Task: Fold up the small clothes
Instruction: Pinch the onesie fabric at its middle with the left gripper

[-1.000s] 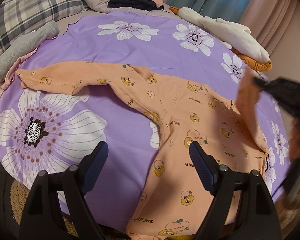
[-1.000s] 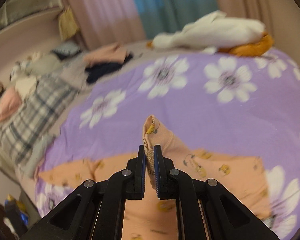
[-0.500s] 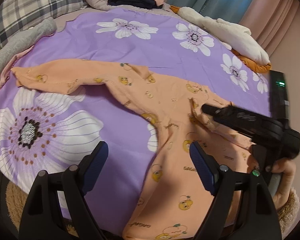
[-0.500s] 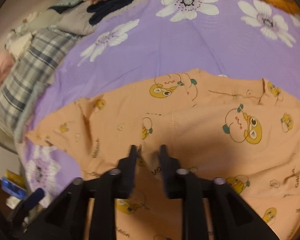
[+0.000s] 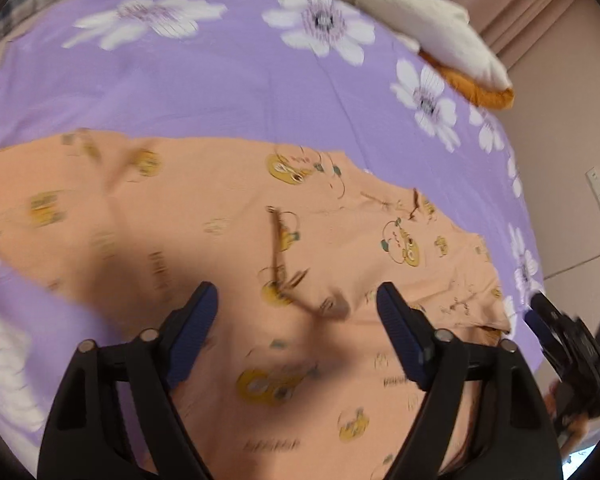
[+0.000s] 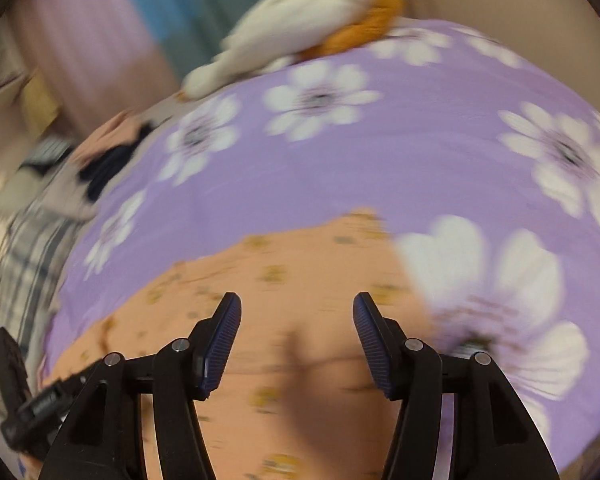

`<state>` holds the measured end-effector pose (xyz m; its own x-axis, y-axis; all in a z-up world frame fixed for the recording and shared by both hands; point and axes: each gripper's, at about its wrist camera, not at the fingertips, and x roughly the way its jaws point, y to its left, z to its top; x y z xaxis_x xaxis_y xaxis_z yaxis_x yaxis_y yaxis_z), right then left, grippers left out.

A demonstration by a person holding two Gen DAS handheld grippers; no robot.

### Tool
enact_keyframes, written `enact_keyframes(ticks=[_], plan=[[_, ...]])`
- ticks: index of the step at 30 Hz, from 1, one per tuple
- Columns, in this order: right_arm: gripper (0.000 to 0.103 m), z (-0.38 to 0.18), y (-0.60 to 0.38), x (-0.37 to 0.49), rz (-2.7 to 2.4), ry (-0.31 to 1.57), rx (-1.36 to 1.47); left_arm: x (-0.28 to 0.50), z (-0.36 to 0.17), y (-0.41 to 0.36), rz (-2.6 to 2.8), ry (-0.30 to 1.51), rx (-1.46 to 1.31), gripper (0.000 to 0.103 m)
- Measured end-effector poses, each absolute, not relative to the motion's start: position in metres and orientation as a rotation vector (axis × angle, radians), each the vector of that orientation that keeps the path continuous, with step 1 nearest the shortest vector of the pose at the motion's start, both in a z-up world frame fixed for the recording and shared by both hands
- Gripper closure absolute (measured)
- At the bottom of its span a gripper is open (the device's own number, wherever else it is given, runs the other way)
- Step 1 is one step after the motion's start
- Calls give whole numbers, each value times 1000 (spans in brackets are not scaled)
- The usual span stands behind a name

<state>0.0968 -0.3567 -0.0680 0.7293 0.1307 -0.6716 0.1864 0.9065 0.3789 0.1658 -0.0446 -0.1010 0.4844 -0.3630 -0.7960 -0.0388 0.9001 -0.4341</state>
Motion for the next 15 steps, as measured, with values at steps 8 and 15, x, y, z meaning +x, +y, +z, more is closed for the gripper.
enact_keyframes(ticks=[8,15], plan=[[45,-85,-396,82,-59,780,491,184,-115,-58,-218,1066,-490,88],[45,-99,-399,82,-28,827,517,178,-89,-49,-202,953,-531,95]])
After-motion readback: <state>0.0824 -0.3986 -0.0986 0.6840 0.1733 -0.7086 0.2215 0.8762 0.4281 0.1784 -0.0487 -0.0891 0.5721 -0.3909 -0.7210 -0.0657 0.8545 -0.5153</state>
